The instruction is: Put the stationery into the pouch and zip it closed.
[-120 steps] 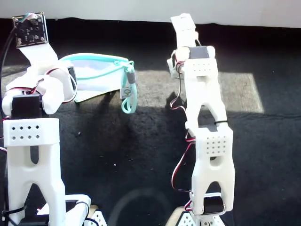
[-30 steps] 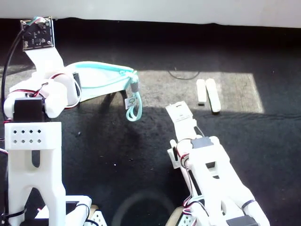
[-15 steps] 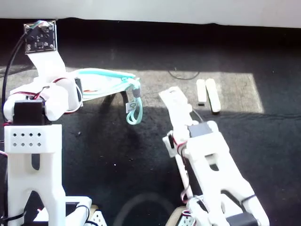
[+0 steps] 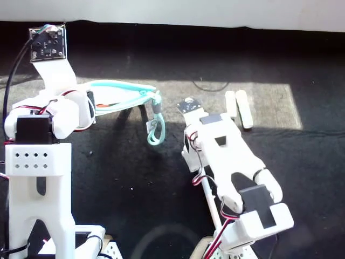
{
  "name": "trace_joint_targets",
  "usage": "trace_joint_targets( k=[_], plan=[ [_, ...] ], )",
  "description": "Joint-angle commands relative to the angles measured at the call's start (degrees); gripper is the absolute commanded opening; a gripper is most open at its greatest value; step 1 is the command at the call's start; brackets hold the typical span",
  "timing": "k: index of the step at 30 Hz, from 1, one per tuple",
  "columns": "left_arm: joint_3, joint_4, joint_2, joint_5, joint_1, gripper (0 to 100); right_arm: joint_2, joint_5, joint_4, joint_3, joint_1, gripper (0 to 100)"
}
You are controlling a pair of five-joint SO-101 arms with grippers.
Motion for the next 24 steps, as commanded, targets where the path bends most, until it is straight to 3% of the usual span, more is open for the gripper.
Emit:
trace_joint_targets(
  k=[1,4,8,13,20,24],
  plan=[
    [2.86,2.20,5.05,0.79,0.66,1,1.54,-0.26,-0.04,-2.51,-2.42,17.3],
    [2.86,2.11,5.05,0.79,0.66,1,4.53,-0.53,-2.15,-2.42,-3.47,15.2],
    [2.95,2.55,5.05,0.79,0.66,1,9.19,-0.53,-7.96,-2.42,-2.68,0.6],
    [2.95,2.55,5.05,0.70,0.66,1,7.43,-0.53,-7.25,-2.59,-0.40,0.5],
    [2.95,2.46,5.14,0.53,0.66,1,-22.46,-0.26,4.53,-4.18,-0.31,0.5],
    [2.95,2.29,5.14,0.53,0.66,1,-44.79,-0.53,2.95,-10.68,-0.57,0.5]
  ],
)
